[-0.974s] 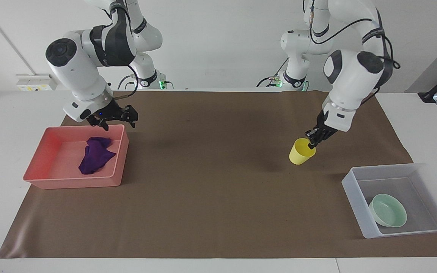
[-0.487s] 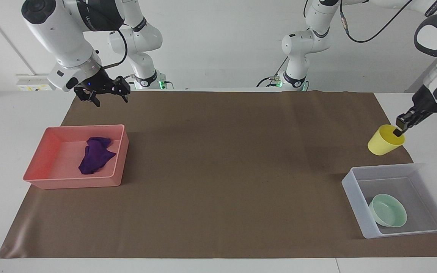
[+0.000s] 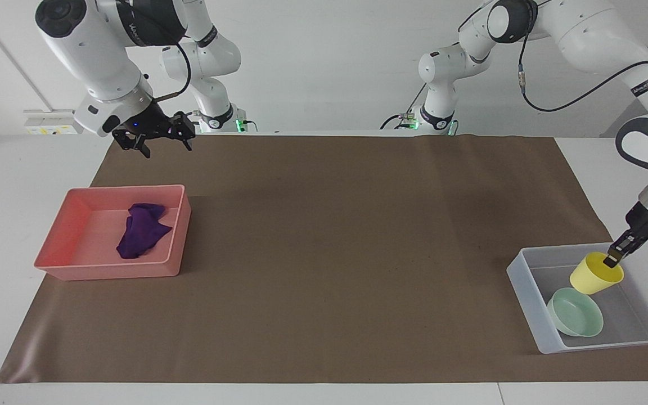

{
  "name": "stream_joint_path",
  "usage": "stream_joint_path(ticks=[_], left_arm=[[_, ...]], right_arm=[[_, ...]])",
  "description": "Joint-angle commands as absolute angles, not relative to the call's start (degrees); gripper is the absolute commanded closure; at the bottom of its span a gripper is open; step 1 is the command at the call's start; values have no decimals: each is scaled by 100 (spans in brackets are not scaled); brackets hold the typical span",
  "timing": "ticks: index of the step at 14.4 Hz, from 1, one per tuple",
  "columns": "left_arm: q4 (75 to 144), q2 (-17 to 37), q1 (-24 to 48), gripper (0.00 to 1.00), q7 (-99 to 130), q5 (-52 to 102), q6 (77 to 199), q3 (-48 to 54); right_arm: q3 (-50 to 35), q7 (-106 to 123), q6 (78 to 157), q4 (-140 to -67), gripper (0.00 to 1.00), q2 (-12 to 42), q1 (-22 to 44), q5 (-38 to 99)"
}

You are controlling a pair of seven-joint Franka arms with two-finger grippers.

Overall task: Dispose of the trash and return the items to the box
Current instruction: 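Lower the yellow cup into the green bowl and open the left gripper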

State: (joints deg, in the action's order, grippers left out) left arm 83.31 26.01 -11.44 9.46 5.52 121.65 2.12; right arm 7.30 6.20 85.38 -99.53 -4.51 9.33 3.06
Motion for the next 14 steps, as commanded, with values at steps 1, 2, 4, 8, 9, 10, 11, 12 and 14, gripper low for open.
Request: stream_joint_path(ticks=[1, 2, 4, 8, 9, 10, 11, 12, 14], left_arm=[[7998, 3031, -1134, 100, 949, 633, 12445, 211], [8015, 3093, -1134, 100, 941, 624, 12558, 211], [8059, 3242, -1099, 100, 949, 598, 12901, 211], [8129, 3331, -1055, 43, 975, 554, 13332, 211], [8182, 3322, -994, 27, 993, 554, 13359, 202], [8191, 3305, -993, 16, 993, 554, 13281, 202], [8165, 3270, -984, 4, 993, 536, 13193, 202], [8113, 3235, -976, 0, 993, 458, 12966, 202], [7798, 2982, -888, 0, 958, 29, 12160, 219]], right_arm=[[721, 738, 8490, -9949, 0, -448, 861, 299], [721, 730, 8499, -9958, 0, -448, 861, 299], [721, 738, 8508, -9958, 0, -448, 853, 299], [729, 729, 8517, -9958, 0, -448, 853, 299], [738, 729, 8517, -9958, 0, -448, 853, 299], [747, 747, 8508, -9958, 0, -448, 853, 299], [747, 738, 8499, -9958, 0, -448, 853, 299], [747, 738, 8499, -9958, 0, -448, 853, 299], [756, 738, 8499, -9949, 0, -457, 853, 299]])
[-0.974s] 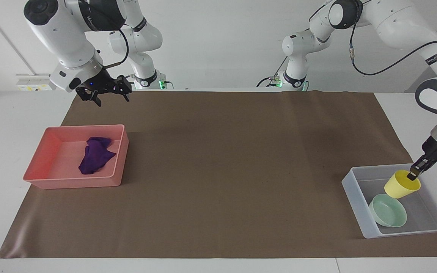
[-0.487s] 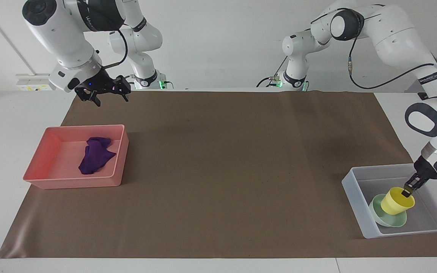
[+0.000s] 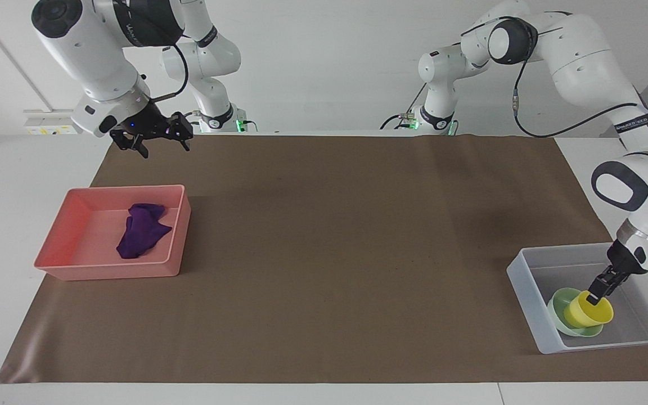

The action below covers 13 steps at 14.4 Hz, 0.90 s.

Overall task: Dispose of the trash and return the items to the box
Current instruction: 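Lower the yellow cup into the green bowl and open the left gripper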

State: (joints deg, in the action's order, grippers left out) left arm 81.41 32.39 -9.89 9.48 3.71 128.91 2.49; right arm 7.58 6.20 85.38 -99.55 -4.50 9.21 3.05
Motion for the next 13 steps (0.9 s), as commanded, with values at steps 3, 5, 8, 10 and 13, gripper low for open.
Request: stream_joint_path(ticks=[3, 5, 8, 10, 13], left_arm=[[7952, 2174, -713, 0, 870, -27, 11226, 299], [8959, 1209, -501, 0, 949, -26, 10925, 290], [10605, -365, -194, 0, 600, -53, 10785, 299], [10269, -545, -97, 0, 335, -53, 10129, 299], [8730, 131, -79, 0, -59, -61, 8739, 325]], right_arm=[[747, 738, 8508, -9949, 0, -615, 853, 299], [765, 756, 8526, -9949, 0, -615, 844, 299], [791, 756, 8517, -9949, 0, -615, 835, 308], [791, 747, 8490, -9949, 0, -615, 844, 299], [791, 721, 8499, -9949, 0, -615, 844, 299]])
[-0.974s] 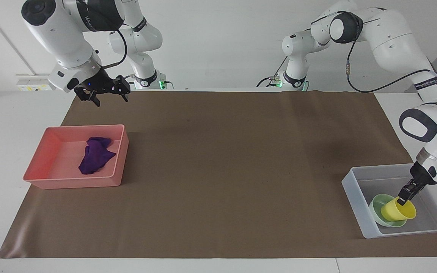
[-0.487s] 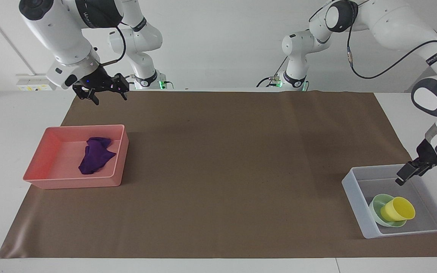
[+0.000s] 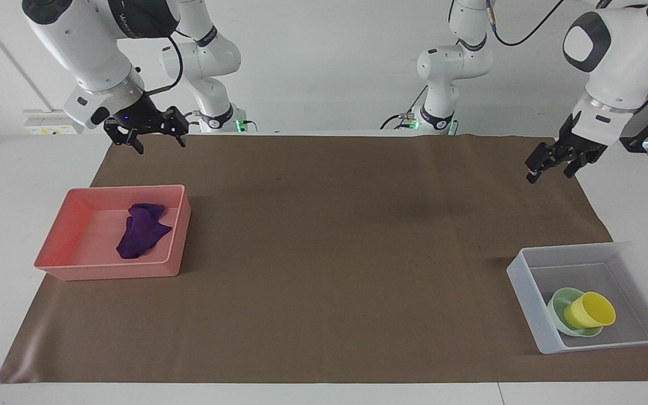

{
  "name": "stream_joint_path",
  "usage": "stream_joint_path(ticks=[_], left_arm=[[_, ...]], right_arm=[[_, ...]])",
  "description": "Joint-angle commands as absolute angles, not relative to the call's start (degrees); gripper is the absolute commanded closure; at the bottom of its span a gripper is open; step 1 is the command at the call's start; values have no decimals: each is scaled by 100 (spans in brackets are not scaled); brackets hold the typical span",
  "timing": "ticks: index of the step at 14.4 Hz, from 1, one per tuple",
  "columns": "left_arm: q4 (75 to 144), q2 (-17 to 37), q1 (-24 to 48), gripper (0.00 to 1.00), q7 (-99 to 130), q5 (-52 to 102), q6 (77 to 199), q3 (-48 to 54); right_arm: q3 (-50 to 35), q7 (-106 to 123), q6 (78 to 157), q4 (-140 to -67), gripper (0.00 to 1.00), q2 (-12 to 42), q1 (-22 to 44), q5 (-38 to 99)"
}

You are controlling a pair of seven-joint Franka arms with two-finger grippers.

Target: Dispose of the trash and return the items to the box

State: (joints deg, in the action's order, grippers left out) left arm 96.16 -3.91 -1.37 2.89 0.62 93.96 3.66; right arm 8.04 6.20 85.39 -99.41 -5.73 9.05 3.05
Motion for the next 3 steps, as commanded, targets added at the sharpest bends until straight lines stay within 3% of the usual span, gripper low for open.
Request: stream_joint_path(ticks=[1, 3], left_arm=[[8710, 141, -53, 0, -244, -53, 8693, 316], [8754, 123, 79, 0, -272, -53, 8754, 316]], right_arm=[[791, 721, 8490, -9949, 0, -615, 835, 299], [791, 738, 8490, -9941, 0, -615, 844, 299]])
